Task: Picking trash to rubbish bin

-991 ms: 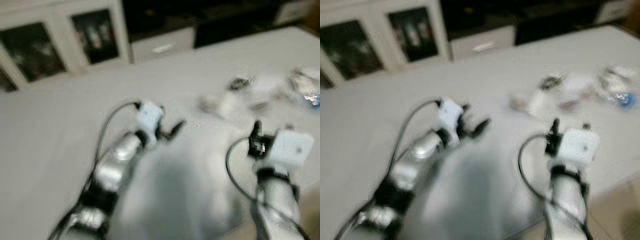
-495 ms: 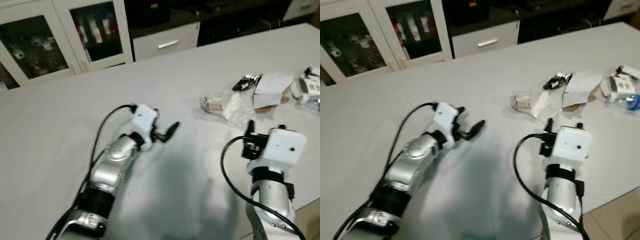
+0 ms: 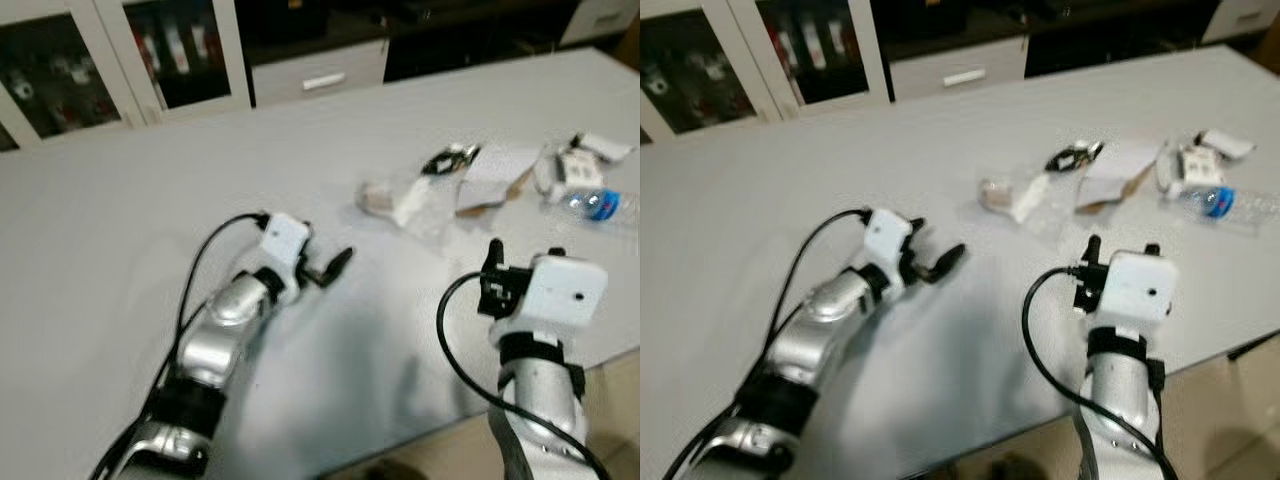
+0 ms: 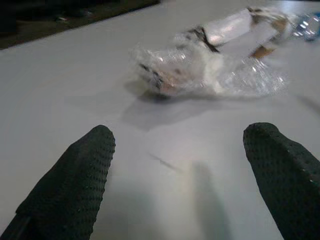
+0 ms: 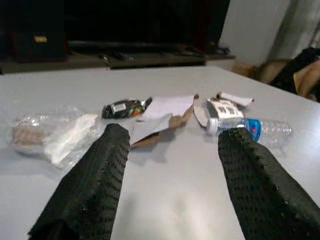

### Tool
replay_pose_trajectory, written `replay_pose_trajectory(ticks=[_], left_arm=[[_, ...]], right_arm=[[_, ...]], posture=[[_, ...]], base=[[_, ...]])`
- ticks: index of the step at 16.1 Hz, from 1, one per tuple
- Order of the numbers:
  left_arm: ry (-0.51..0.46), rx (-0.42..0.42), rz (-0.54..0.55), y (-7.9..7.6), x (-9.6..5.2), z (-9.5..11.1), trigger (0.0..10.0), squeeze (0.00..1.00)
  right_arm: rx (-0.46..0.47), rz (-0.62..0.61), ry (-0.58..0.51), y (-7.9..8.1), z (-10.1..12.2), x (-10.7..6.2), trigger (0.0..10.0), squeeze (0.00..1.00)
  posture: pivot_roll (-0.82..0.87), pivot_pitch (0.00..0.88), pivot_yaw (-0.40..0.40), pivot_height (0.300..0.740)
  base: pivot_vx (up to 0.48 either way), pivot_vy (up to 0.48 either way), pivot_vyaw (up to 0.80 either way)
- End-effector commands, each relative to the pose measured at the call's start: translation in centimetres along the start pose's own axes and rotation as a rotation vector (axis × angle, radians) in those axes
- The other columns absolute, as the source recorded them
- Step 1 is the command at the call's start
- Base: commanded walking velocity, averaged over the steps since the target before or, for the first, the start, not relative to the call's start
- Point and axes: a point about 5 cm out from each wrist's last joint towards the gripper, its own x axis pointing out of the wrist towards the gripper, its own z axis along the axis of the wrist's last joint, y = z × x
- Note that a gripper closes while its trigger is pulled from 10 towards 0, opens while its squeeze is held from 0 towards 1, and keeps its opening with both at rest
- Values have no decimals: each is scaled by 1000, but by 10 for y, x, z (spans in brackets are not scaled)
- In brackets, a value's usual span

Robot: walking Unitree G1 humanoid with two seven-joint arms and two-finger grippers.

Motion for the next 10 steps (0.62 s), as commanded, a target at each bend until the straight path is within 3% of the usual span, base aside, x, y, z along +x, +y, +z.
replay_pose_trajectory(ticks=[1,10], left_arm=[[12,-2,-7,-4,2,-2,10000,0],[20,-34,-11,-2,0,-3,10000,0]], right_arm=[[-4,-8,3,-1,1,0,10000,0],[14,15,-8,6,4,0,10000,0]], posture=[[32,126,43,740],[41,137,48,740]], base=[[0,0,0],[0,0,0]])
